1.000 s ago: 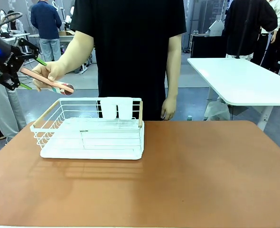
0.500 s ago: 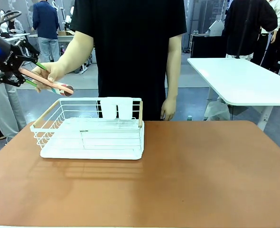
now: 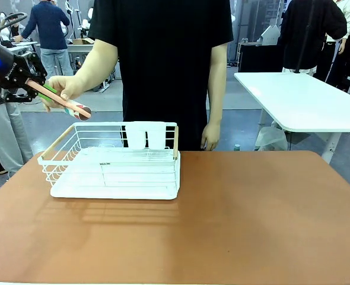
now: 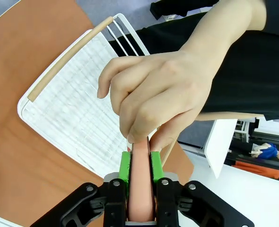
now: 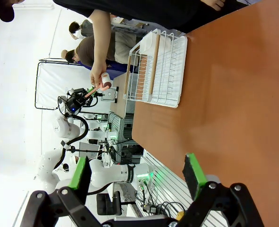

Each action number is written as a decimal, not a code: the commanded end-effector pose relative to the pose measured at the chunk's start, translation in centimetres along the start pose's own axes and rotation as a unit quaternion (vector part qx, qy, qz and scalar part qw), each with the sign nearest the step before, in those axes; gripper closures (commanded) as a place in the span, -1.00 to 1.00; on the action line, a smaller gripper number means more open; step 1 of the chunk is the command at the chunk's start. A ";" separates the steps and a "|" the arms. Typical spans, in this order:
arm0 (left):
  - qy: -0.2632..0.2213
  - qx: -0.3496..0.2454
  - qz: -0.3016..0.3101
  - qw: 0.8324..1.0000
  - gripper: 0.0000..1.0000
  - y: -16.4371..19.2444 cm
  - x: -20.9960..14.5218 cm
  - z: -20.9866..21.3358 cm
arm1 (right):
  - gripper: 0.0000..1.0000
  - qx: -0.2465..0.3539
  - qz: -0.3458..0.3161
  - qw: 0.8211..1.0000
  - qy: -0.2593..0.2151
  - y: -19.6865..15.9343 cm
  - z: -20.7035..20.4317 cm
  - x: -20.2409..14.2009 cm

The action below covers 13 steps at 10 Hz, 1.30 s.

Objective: Clean the table.
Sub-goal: Pick up the Lint Roller when the human hands it over, then clean the table with the Lint Roller when the human lifts the Dish drying rack.

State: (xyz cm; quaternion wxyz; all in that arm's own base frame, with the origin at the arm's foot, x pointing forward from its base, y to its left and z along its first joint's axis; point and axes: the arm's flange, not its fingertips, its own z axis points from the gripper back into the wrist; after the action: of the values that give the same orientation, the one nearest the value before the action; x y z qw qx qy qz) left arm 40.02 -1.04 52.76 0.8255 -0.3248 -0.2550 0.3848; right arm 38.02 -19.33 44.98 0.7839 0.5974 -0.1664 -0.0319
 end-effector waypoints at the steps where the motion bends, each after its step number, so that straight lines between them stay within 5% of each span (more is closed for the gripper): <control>1: -0.006 -0.013 -0.011 1.000 1.00 0.0 0.1 0.0 | -1.00 0.010 0.012 1.000 -0.002 0.2 0.0 0.1; 13: 0.001 -0.001 -0.001 1.000 0.92 0.0 0.0 0.0 | -1.00 0.010 0.012 1.000 -0.002 0.2 0.0 0.1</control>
State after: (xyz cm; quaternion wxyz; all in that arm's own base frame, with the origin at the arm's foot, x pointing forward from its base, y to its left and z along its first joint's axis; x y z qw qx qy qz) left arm 40.02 -1.01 52.70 0.8270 -0.3262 -0.2543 0.3807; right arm 38.02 -19.33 44.98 0.7839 0.5974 -0.1664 -0.0319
